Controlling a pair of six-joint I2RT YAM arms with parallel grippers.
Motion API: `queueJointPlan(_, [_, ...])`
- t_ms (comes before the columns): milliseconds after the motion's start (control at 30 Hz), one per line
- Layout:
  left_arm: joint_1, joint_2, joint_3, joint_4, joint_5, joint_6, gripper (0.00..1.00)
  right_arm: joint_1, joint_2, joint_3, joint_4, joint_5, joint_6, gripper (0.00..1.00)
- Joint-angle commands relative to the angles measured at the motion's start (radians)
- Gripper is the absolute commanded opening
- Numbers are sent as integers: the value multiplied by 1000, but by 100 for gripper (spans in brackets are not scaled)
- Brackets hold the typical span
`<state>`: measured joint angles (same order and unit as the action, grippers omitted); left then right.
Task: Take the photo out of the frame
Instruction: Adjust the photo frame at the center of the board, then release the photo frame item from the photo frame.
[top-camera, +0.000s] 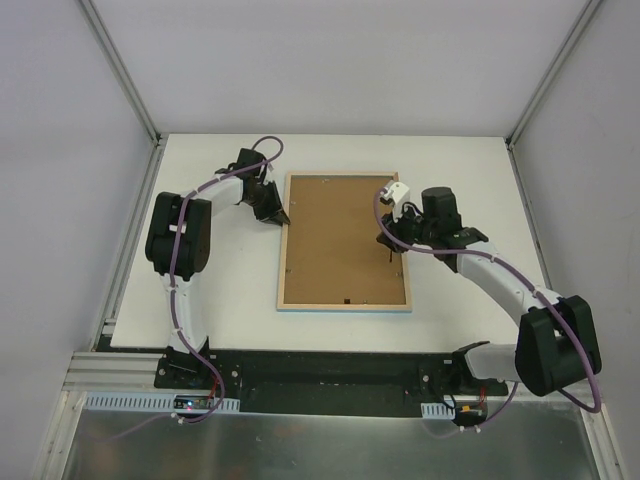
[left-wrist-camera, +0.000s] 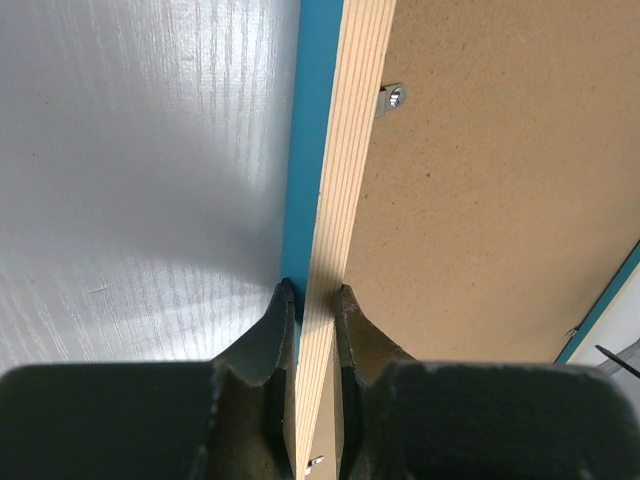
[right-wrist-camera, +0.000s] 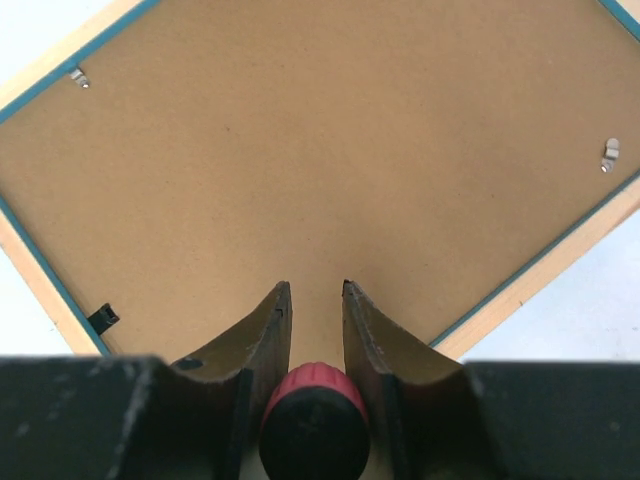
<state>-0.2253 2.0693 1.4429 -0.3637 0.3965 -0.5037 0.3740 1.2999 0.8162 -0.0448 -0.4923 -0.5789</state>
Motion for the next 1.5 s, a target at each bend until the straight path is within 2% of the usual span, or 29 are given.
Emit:
queueJointPlan(0, [-2, 37, -38, -30, -13, -35, 0, 6, -10, 77, -58, 106, -65, 1])
queueJointPlan(200, [0, 51, -22, -30, 27, -32, 0, 8, -1, 71, -58, 231, -84, 1])
queueJointPlan(367, [0, 63, -38, -15, 34, -18, 0, 5, 1, 37, -49, 198, -50, 1])
queueJointPlan(600, [0, 69, -21, -11, 44, 2, 0, -3, 2, 70, -90, 187, -35, 1])
queueJointPlan(1033, [-2, 57, -55, 8, 22, -9, 0, -23, 19, 12, -4, 179, 53, 1])
queueJointPlan(1067, [0, 51, -52, 6, 25, 1, 4, -27, 22, 14, -6, 179, 54, 1])
queueJointPlan(1133, [0, 23, -42, 8, 31, 20, 20, -30, 22, 18, -9, 176, 50, 1])
queueJointPlan(1233, [1, -56, -26, 8, 27, 60, 52, -40, 19, 27, -13, 156, 44, 1])
queueJointPlan(1267, [1, -98, -16, 6, 34, 77, 58, -41, 21, 29, -13, 146, 45, 1])
queueJointPlan(1367, [0, -170, 17, 19, 138, 175, 65, -46, 22, 34, -12, 121, 57, 1])
queueJointPlan(1467, [-29, -244, 14, 37, 249, 347, 66, -60, 30, 34, -6, 98, 86, 1])
